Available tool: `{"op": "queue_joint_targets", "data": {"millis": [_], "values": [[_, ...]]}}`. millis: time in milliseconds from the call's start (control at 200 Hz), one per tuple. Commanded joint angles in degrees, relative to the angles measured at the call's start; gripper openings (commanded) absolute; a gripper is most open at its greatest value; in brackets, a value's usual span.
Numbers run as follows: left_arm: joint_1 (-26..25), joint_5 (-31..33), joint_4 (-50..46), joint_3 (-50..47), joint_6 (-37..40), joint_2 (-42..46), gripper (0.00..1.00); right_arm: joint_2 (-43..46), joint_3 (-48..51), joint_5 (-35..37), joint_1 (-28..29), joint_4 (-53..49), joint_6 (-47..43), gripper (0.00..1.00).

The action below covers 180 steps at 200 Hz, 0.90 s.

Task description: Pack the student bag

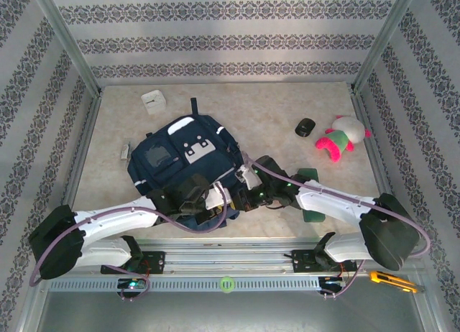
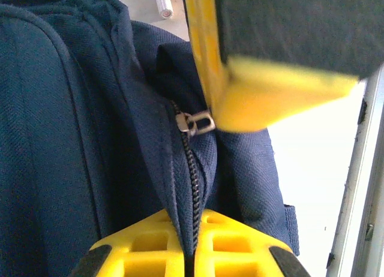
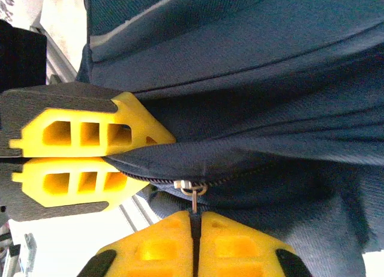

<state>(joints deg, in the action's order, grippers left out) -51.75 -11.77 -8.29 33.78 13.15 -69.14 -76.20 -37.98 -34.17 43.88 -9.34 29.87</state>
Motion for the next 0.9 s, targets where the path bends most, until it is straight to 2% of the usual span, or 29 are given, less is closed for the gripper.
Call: {"op": "queue_joint_targets", "data": {"millis": [0, 215, 315, 345, 430, 470, 585, 685, 814, 869, 894], "values": [[-0.62, -4.8, 7.88, 0.77, -1.2, 0.88, 0.0, -1.23, -0.87, 0.37, 0.73, 2.37, -0.6, 0.09], [-0.64, -5.63, 8.28, 1.11, -1.33, 1.64, 0.0, -0.99, -0.17, 2.09, 0.75, 2.97, -0.34, 0.17], [-0.64, -5.63, 9.11, 0.8, -1.54, 2.92, 0.0, -1.09, -0.08, 3.15, 0.7, 2.74, -0.35, 0.17], [-0.64, -5.51, 9.24, 0.63, -1.5, 3.29, 0.0, -1.18, -0.15, 3.51, 0.76, 2.32, -0.59, 0.16], [-0.56, -4.09, 8.62, 0.02, -0.99, 4.81, 0.0, -1.03, -0.5, 5.64, 0.16, -0.48, -1.56, 0.02], [-0.56, -2.97, 7.72, -0.2, -0.44, 5.6, 0.0, -0.52, -0.28, 6.43, -0.49, -1.33, -1.82, 0.0], [0.04, -0.01, 1.58, -0.67, 2.52, 8.82, 0.0, 2.12, 0.73, 8.91, -4.54, -5.32, -2.66, 0.0], [0.72, 2.46, -6.8, -0.08, 5.97, 12.27, 0.0, 4.67, 1.53, 9.91, -10.62, -9.04, -4.14, 0.0], [1.03, 4.89, -18.33, 1.06, 10.3, 16.25, 0.0, 6.33, 1.21, 5.99, -13.4, -9.16, -6.06, 0.0], [1.03, 6.06, -22.12, 1.62, 11.17, 17.31, 0.07, 6.4, 1.47, 1.09, -12.45, -5.89, -5.85, 0.0], [1.03, 6.53, -23.7, 1.99, 11.22, 17.57, 0.13, 6.46, 1.79, -0.81, -11.66, -4.06, -5.56, 0.0]]}}
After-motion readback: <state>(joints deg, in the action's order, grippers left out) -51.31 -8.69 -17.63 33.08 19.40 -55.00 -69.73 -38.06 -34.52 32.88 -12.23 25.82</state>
